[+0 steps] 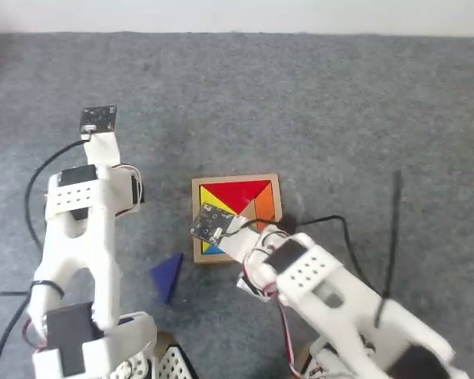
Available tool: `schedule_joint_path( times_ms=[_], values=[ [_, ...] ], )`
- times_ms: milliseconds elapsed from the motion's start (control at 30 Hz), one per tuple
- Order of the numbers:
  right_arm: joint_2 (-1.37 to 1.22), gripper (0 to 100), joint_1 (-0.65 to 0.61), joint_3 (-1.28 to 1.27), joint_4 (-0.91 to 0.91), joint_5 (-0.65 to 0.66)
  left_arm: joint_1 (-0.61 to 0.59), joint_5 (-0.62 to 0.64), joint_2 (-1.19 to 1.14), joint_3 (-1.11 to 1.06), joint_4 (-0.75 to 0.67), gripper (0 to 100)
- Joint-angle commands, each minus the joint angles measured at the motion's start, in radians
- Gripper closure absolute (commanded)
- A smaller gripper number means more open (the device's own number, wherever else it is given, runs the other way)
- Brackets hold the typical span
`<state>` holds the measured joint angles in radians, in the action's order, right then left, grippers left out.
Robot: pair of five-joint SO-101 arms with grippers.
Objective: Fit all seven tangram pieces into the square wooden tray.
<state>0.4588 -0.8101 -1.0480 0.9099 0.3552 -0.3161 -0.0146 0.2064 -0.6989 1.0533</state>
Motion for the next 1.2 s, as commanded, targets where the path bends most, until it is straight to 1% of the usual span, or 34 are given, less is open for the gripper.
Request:
schedule_joint_path(
  times_ms=[0, 300, 633, 900, 1167],
  values=[
    [-0.134, 49.4, 0.016, 0.115, -0.018, 0.020, -0.009, 0.008, 0.006, 0.033, -0.009, 86],
    [-0.311, 49.4, 0.102, 0.315, -0.018, 0.044, -0.006, 0.008, 0.006, 0.033, -0.009, 86],
    [-0.475, 49.4, 0.111, 0.445, -0.021, 0.051, -0.006, 0.008, 0.006, 0.033, -0.009, 86],
    [-0.503, 49.4, 0.223, 0.589, -0.015, 0.046, -0.006, 0.008, 0.006, 0.033, -0.009, 86],
    [-0.515, 49.4, 0.226, 0.672, -0.015, 0.044, -0.005, 0.002, 0.005, 0.036, -0.009, 86]
  ],
)
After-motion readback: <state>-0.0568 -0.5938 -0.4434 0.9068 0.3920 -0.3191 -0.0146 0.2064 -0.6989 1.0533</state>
